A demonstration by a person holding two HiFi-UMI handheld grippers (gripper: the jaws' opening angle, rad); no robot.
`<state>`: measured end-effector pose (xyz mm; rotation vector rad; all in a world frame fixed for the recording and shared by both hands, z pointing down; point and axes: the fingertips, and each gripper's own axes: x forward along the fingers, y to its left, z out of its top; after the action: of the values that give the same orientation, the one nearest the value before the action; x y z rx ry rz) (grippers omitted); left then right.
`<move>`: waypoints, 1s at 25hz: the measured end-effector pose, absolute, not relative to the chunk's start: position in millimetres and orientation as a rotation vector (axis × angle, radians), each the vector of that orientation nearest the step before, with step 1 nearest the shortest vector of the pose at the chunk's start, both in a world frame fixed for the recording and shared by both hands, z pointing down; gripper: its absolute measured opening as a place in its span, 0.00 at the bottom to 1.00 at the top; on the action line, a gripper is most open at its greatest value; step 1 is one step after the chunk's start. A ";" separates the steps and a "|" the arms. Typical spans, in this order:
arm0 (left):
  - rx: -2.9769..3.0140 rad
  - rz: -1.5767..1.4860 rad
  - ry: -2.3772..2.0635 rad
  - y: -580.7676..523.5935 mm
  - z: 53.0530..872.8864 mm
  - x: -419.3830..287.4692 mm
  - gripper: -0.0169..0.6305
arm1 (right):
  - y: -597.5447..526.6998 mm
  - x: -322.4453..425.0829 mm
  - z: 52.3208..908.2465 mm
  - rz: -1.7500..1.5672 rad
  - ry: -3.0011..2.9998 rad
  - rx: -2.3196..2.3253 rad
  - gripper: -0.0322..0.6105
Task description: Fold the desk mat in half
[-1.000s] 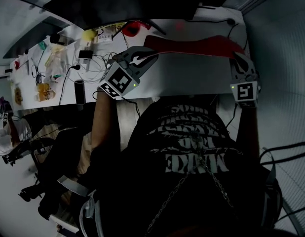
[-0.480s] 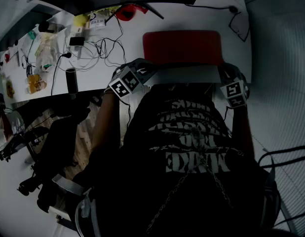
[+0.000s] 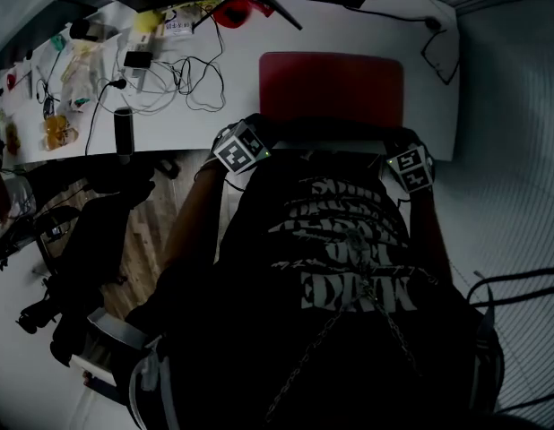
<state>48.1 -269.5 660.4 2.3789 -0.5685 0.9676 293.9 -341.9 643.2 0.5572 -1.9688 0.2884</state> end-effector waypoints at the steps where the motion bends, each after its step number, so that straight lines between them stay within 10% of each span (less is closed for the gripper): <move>1: 2.351 0.976 -0.574 -265.5 671.0 47.2 0.06 | -341.1 293.7 646.7 0.311 -1.969 0.552 0.08; 25: 2.158 1.004 -0.879 -391.5 668.7 15.9 0.06 | -456.5 257.3 671.9 0.208 -2.035 0.405 0.07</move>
<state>15.9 -391.5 668.7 2.1580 -0.8791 1.0040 257.3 -456.5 671.9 0.4046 -2.0352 0.2082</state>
